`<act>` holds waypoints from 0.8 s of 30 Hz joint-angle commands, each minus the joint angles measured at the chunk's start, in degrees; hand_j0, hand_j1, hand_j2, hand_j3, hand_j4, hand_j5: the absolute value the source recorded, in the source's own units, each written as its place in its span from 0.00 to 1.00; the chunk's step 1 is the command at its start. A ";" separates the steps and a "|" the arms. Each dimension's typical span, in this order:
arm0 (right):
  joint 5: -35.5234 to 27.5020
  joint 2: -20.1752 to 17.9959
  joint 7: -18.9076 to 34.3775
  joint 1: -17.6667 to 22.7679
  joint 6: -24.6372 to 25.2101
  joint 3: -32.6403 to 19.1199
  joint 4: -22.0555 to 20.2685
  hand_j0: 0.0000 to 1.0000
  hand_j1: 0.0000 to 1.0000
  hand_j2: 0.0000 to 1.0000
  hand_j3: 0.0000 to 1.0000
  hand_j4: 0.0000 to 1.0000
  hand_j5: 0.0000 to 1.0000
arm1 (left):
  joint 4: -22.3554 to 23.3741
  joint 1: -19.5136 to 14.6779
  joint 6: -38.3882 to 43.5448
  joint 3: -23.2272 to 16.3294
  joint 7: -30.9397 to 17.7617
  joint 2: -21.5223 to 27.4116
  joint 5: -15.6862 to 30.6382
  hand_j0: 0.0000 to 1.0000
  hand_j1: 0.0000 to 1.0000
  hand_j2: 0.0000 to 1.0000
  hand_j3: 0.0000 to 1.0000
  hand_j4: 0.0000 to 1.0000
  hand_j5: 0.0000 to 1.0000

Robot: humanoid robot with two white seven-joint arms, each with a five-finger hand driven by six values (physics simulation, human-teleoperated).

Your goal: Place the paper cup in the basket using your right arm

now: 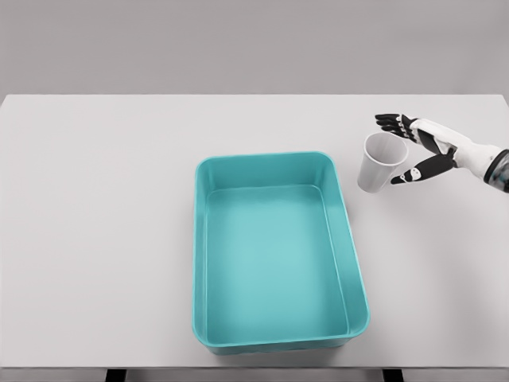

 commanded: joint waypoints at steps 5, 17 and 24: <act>-0.34 -0.20 -0.01 0.09 0.06 0.05 -1.42 1.00 1.00 1.00 1.00 1.00 1.00 | 0.01 0.00 0.00 0.01 0.00 0.01 -0.01 1.00 1.00 1.00 1.00 1.00 1.00; -0.34 -0.11 -0.01 0.09 0.41 1.37 -2.21 1.00 1.00 1.00 1.00 1.00 1.00 | 0.01 0.00 0.00 0.01 0.00 0.01 -0.01 1.00 1.00 1.00 1.00 1.00 1.00; -0.43 -0.20 -0.01 0.09 0.50 1.37 -3.09 0.98 0.98 0.98 0.98 0.98 0.98 | 0.01 0.00 0.00 0.01 0.00 0.01 -0.01 1.00 1.00 1.00 1.00 1.00 1.00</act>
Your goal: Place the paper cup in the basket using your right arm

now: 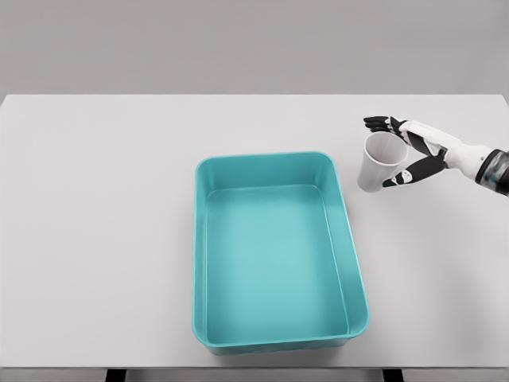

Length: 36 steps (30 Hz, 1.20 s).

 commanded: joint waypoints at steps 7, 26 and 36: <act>-0.45 -0.06 -0.01 0.00 0.24 -0.11 -0.15 0.75 0.75 0.75 0.75 0.75 0.75 | 0.01 0.00 0.00 0.01 0.00 0.01 -0.01 1.00 1.00 1.00 1.00 1.00 1.00; -0.62 0.03 -0.01 -0.79 -0.55 -6.79 -12.01 0.76 0.76 0.76 0.76 0.76 0.76 | 0.01 0.00 0.00 0.01 0.00 0.01 -0.01 1.00 1.00 1.00 1.00 1.00 1.00; -0.53 -0.15 -0.01 -0.62 -0.37 -8.46 -23.09 0.76 0.76 0.76 0.76 0.76 0.76 | 0.01 0.00 0.00 0.01 0.00 0.01 -0.01 1.00 1.00 1.00 1.00 1.00 1.00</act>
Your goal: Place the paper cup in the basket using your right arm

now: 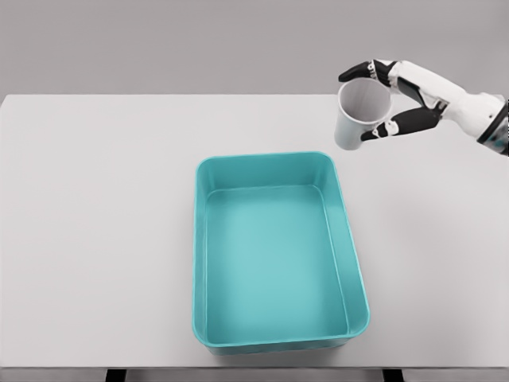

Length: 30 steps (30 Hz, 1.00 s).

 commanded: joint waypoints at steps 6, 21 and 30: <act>-0.51 -0.02 -0.02 0.09 0.47 0.70 -10.18 0.76 0.76 0.76 0.76 0.76 0.76 | 0.01 0.00 0.00 0.01 0.00 0.01 -0.01 1.00 1.00 1.00 1.00 1.00 1.00; 7.66 0.77 -0.02 0.26 -4.62 9.49 -16.16 0.77 0.77 0.77 0.77 0.77 0.77 | 0.01 0.00 0.00 0.01 0.00 0.01 -0.01 1.00 1.00 1.00 1.00 1.00 1.00; 17.95 0.16 -0.02 0.18 -20.73 9.75 -16.25 0.75 0.75 0.75 0.75 0.75 0.75 | 0.01 0.00 0.00 0.01 0.00 0.01 -0.01 1.00 1.00 1.00 1.00 1.00 1.00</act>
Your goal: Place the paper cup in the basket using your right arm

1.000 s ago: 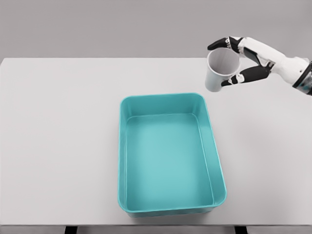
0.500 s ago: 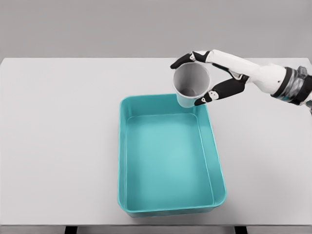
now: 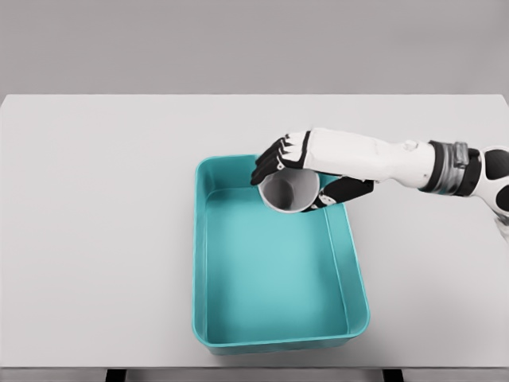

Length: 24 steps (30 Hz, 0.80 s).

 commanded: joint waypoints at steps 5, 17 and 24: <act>14.03 2.40 -0.03 -0.09 -2.46 4.11 -0.03 0.71 0.71 0.71 0.71 0.71 0.71 | 0.01 0.00 0.00 0.01 -0.01 0.01 -0.01 1.00 1.00 1.00 1.00 1.00 1.00; 26.44 4.95 -0.03 -0.09 -2.46 3.58 -0.12 1.00 1.00 1.00 1.00 1.00 1.00 | 0.01 0.00 0.00 0.01 -0.01 0.01 -0.01 1.00 1.00 1.00 1.00 1.00 1.00; 7.74 1.00 -0.03 0.96 -2.46 -9.67 -0.03 1.00 1.00 1.00 1.00 1.00 1.00 | 0.01 0.00 0.00 0.01 -0.01 0.01 -0.01 1.00 1.00 1.00 1.00 1.00 1.00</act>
